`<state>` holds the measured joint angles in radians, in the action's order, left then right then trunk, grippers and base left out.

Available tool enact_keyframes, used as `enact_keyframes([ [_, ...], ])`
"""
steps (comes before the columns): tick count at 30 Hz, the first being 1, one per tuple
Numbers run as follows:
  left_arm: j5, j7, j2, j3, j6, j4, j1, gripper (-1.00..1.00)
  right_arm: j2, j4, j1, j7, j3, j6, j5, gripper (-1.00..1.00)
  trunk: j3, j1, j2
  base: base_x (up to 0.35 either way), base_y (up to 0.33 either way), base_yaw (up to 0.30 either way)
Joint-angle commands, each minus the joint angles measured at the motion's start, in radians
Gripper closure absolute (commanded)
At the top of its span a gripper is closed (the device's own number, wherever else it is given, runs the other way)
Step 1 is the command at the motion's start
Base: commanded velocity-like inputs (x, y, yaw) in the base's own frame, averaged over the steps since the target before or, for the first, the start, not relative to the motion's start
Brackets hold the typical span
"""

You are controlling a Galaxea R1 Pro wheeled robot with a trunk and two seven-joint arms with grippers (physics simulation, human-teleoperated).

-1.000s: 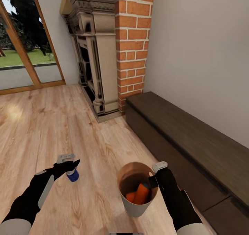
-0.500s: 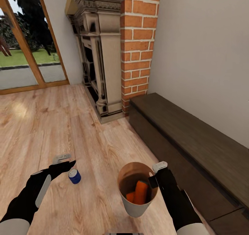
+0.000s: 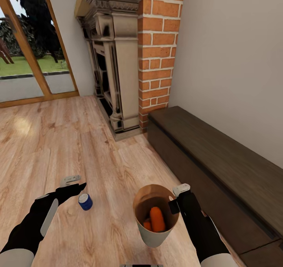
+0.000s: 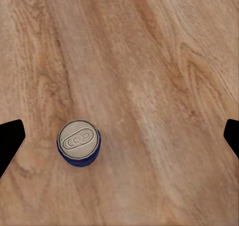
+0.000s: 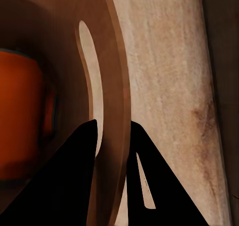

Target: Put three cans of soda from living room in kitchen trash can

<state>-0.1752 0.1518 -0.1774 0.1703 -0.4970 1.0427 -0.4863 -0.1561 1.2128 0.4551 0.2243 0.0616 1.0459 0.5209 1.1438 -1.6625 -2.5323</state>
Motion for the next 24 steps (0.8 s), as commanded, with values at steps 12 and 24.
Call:
enact_keyframes([
  [12, 0.000, 0.000, 0.002, 0.000, 0.000, -0.001, 0.000, -1.00, 0.000, -0.027, 0.000, 0.005, 0.001, 0.001, -0.016, 1.00, 0.000, 0.000, 0.000, 0.292, 0.098, 0.000],
  [24, -0.002, 0.000, 0.005, 0.000, 0.000, -0.005, 0.000, -1.00, 0.000, -0.028, 0.001, 0.006, 0.001, 0.001, -0.017, 1.00, 0.000, 0.000, 0.000, 0.068, 0.035, 0.079],
])
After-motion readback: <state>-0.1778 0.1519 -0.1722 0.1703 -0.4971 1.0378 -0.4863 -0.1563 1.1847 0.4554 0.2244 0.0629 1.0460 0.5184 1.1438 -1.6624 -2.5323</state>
